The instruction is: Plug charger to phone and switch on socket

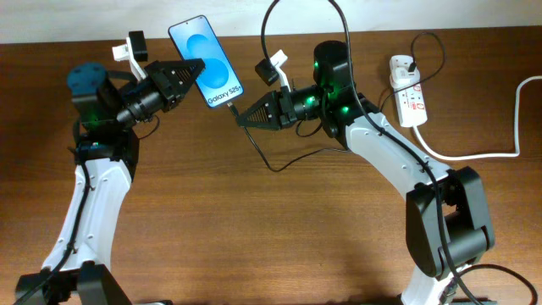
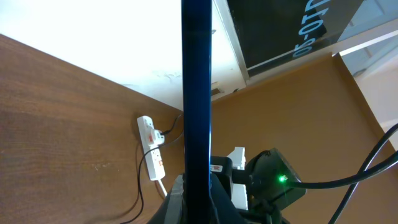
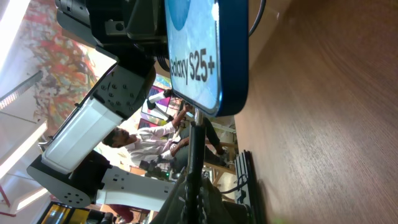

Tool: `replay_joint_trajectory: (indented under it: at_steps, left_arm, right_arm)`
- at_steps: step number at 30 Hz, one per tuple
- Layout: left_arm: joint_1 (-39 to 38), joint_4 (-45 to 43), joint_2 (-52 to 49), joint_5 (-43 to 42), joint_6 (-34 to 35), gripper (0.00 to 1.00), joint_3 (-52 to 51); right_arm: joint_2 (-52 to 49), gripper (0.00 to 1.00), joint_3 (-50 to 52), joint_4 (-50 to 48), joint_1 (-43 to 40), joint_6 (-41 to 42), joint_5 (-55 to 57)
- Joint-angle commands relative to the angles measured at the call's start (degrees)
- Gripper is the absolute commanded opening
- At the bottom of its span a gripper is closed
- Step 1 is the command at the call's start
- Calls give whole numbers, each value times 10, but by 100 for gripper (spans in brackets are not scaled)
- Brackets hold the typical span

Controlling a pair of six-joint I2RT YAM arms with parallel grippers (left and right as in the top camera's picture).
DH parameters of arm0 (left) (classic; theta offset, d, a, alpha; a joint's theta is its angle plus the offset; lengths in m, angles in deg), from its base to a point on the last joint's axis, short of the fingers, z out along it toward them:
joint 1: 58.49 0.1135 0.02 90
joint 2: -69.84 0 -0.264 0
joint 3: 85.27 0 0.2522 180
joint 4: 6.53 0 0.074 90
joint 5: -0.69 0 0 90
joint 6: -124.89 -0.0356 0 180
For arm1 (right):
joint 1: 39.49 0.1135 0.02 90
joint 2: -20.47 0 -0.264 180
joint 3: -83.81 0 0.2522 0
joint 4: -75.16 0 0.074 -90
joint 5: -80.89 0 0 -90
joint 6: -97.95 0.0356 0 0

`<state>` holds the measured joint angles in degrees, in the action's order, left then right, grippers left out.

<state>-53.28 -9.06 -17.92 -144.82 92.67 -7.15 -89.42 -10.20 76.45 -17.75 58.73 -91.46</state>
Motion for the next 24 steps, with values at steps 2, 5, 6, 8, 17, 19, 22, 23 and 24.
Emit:
replay_joint_trajectory:
  at_steps: [2, 5, 6, 8, 17, 19, 22, 23, 24]
  left_arm:
    - [2, -5, 2, -6, 0, 0, 2]
    - [2, -5, 2, -6, 0, 0, 2]
    - [2, -5, 2, -6, 0, 0, 2]
    - [2, -5, 2, -6, 0, 0, 2]
    - [2, -5, 2, -6, 0, 0, 2]
    - [1, -5, 2, -7, 0, 0, 2]
    - [1, -5, 2, -7, 0, 0, 2]
    - [1, -5, 2, -7, 0, 0, 2]
    - [1, -5, 2, -7, 0, 0, 2]
  right_arm:
    - [-2, 4, 0, -5, 4, -8, 5]
    - [-2, 4, 0, -10, 4, -8, 4]
    - [-2, 4, 0, -14, 5, -8, 4]
    - [-2, 4, 0, -16, 5, -8, 5]
    - [-2, 4, 0, -19, 14, -8, 14]
    - [-2, 4, 0, -19, 15, -7, 22]
    - [-2, 4, 0, -19, 14, -7, 23]
    - [-2, 4, 0, -19, 14, -7, 23]
    - [-2, 4, 0, -19, 14, -7, 25]
